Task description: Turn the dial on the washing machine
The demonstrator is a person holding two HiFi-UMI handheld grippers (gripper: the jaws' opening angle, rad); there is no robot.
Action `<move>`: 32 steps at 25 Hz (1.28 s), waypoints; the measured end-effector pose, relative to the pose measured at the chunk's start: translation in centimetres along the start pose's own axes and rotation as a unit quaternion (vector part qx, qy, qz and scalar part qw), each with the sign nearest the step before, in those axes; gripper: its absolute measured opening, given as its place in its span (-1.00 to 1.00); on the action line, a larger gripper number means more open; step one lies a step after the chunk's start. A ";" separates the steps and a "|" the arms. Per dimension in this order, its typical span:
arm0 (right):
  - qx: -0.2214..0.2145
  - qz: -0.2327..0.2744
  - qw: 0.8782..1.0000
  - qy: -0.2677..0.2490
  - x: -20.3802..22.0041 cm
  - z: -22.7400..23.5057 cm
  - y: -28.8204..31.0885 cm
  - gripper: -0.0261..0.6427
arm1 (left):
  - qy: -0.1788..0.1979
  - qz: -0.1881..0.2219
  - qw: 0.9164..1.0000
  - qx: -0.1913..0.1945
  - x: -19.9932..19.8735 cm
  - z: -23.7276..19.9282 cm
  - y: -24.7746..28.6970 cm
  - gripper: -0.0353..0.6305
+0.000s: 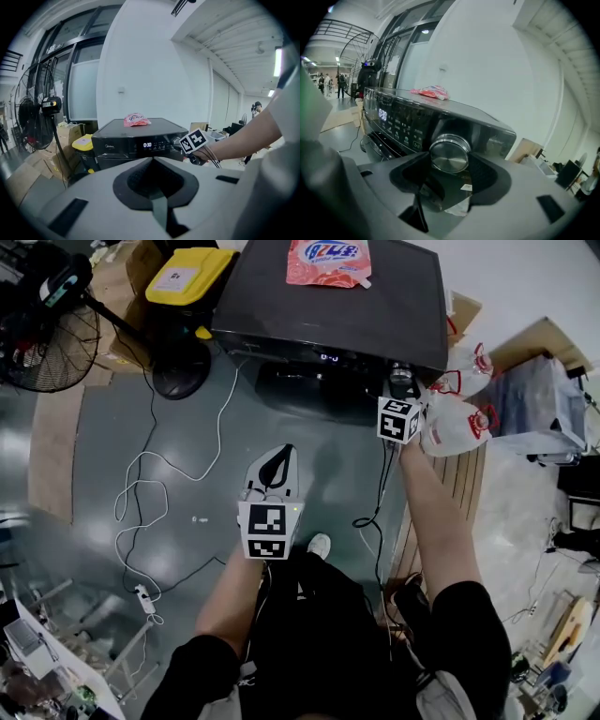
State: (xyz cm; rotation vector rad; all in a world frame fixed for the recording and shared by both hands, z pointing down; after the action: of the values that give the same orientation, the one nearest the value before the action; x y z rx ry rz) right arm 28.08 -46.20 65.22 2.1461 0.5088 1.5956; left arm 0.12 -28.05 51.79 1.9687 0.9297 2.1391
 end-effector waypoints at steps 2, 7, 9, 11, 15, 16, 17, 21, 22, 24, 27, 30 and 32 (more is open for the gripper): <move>-0.022 0.004 0.998 0.054 0.2 0.4 0.4 -0.12 | 0.000 0.000 1.000 -0.001 0.0 -0.1 0.0 -0.86; -0.067 0.005 0.984 0.167 0.1 1.2 0.3 -0.12 | 0.000 -0.002 1.000 -0.003 0.1 -0.3 -0.2 -0.86; -0.066 0.005 0.984 0.168 0.1 1.2 0.3 -0.12 | 0.000 -0.001 1.000 -0.004 0.1 -0.3 -0.2 -0.86; -0.065 0.005 0.984 0.168 0.1 1.2 0.4 -0.12 | 0.001 -0.002 1.000 -0.006 0.1 -0.4 -0.3 -0.86; -0.067 0.003 0.983 0.171 0.2 1.2 0.4 -0.12 | -0.003 -0.006 1.000 -0.011 0.4 -0.9 -0.6 -0.86; -0.069 0.002 0.983 0.172 0.2 1.2 0.4 -0.12 | -0.003 -0.006 1.000 -0.012 0.5 -1.1 -0.6 -0.86; -0.070 0.002 0.982 0.176 0.2 1.3 0.4 -0.12 | -0.003 -0.006 1.000 -0.013 0.5 -1.1 -0.7 -0.86; -0.106 0.015 0.955 0.277 0.4 1.9 0.5 -0.12 | -0.006 -0.002 1.000 -0.014 0.5 -1.3 -0.9 -0.86; -0.121 0.017 0.941 0.316 0.5 2.1 0.5 -0.12 | -0.005 -0.003 1.000 -0.013 0.5 -1.3 -1.0 -0.86; -0.142 0.020 0.919 0.368 0.6 2.3 0.4 -0.12 | -0.004 -0.004 1.000 -0.013 0.7 -1.4 -1.0 -0.86; -0.146 0.023 0.913 0.380 0.8 2.4 0.5 -0.12 | -0.003 -0.006 1.000 -0.012 0.9 -1.4 -1.0 -0.86; -0.148 0.024 0.911 0.384 0.8 2.4 0.6 -0.12 | -0.002 -0.006 1.000 -0.013 0.9 -1.6 -1.0 -0.86; -0.150 0.025 0.909 0.388 0.8 2.4 0.7 -0.12 | -0.001 -0.007 1.000 -0.015 0.9 -1.8 -1.1 -0.86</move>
State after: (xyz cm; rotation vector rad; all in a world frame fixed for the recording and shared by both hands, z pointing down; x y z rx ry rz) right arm 30.61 -46.63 65.57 1.2501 0.3918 2.3610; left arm -2.03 -27.38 52.05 1.9456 0.9031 2.1303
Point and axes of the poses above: the fingertips, and each gripper's own axes: y forward along the fingers, z to its right, x out of its underside, the point moved 5 cm from there along -y, backward along the fingers, and after that the axes turned 3 degrees about -x, right-handed, at the moved point
